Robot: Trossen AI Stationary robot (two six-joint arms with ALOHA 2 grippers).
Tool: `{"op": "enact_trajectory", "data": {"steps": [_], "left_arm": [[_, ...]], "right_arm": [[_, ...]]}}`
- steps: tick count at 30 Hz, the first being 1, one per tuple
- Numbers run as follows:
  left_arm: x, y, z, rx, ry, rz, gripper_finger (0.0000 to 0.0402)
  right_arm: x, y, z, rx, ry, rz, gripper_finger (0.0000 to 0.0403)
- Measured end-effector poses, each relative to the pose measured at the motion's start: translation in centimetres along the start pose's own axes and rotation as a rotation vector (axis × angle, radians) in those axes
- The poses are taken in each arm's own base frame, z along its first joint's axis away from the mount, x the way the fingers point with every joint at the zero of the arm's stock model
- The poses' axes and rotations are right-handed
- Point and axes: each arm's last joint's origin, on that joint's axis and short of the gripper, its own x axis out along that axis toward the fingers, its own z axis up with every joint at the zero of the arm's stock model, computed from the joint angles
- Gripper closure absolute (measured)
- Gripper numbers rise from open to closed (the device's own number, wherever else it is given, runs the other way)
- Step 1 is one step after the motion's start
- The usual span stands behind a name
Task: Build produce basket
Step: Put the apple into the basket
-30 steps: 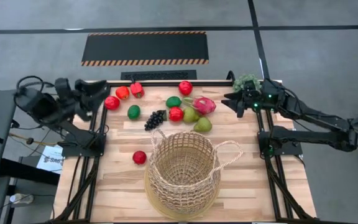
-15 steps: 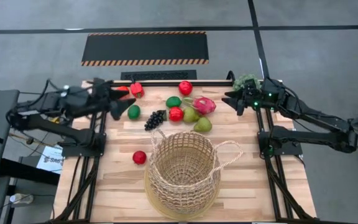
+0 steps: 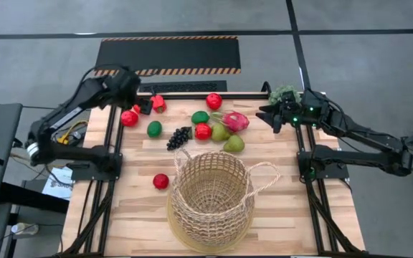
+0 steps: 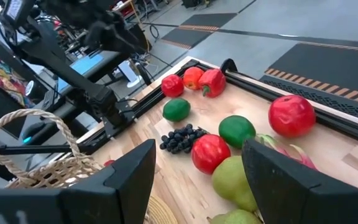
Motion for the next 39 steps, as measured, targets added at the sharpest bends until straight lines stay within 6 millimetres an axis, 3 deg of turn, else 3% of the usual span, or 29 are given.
{"op": "enact_trajectory", "data": {"steps": [7,12,19,34,39], "left_arm": [[3.5,3.6,1.9,-0.030,0.167,0.162,0.0071],[5.4,5.3,1.5,-0.051,0.224,0.164,0.0071],[7.0,5.4,0.8,-0.053,0.224,0.167,0.0071],[11.3,4.2,1.0,-0.338,0.207,0.476,0.0071],[11.6,4.2,1.3,-0.406,0.157,0.494,0.0071]], "right_arm": [[0.8,-0.2,-0.2,0.005,0.031,-0.015,0.0141],[1.6,-0.5,-0.5,0.010,0.061,-0.028,0.0141],[2.5,-0.8,-0.7,0.015,0.093,-0.043,0.0141],[2.6,-0.8,-0.8,0.016,0.096,-0.044,0.0141],[2.6,-0.8,-0.8,0.016,0.097,-0.044,0.0141]]}}
